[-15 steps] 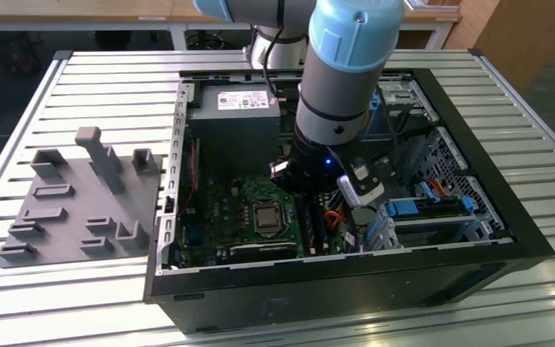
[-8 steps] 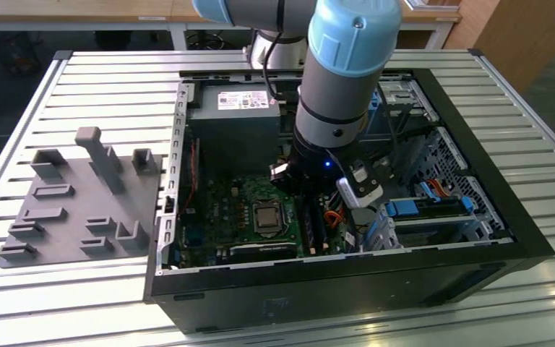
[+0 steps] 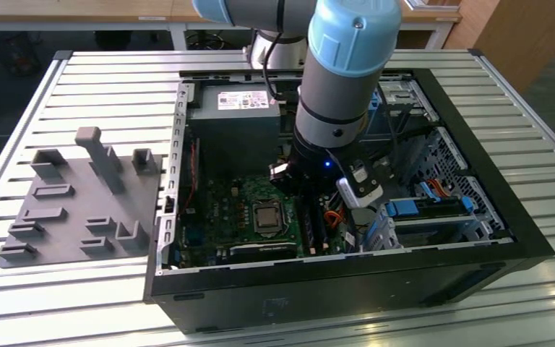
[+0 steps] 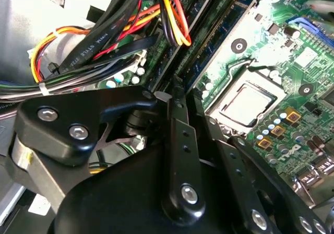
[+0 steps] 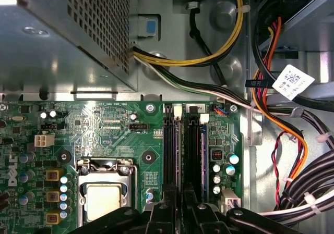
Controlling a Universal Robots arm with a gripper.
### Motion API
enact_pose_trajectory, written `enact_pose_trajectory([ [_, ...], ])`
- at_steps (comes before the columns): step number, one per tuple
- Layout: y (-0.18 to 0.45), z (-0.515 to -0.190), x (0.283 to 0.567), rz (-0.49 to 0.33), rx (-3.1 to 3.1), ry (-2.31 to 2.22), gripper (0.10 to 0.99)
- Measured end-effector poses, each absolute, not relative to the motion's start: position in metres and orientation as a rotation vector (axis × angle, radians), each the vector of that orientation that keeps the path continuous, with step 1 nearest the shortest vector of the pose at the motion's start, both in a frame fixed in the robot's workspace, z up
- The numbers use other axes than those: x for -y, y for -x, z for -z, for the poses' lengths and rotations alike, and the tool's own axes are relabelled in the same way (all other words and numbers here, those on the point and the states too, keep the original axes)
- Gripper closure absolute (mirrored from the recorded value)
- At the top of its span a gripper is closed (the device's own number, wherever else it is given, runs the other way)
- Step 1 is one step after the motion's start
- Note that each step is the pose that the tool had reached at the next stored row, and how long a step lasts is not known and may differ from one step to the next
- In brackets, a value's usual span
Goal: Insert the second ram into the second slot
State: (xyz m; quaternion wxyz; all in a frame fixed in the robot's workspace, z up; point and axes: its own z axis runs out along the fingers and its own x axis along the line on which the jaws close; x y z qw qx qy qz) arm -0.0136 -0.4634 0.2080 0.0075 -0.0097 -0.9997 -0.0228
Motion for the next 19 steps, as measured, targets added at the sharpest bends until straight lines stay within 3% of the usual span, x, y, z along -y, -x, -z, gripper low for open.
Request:
enact_pose_trajectory([
  [13, 0.014, -0.226, 0.463, 0.07, 3.126, 0.03, 0.875],
  [15, 0.014, -0.227, 0.463, 0.071, 3.126, 0.03, 0.953],
  [19, 0.014, -0.226, 0.463, 0.07, 3.126, 0.03, 0.98],
])
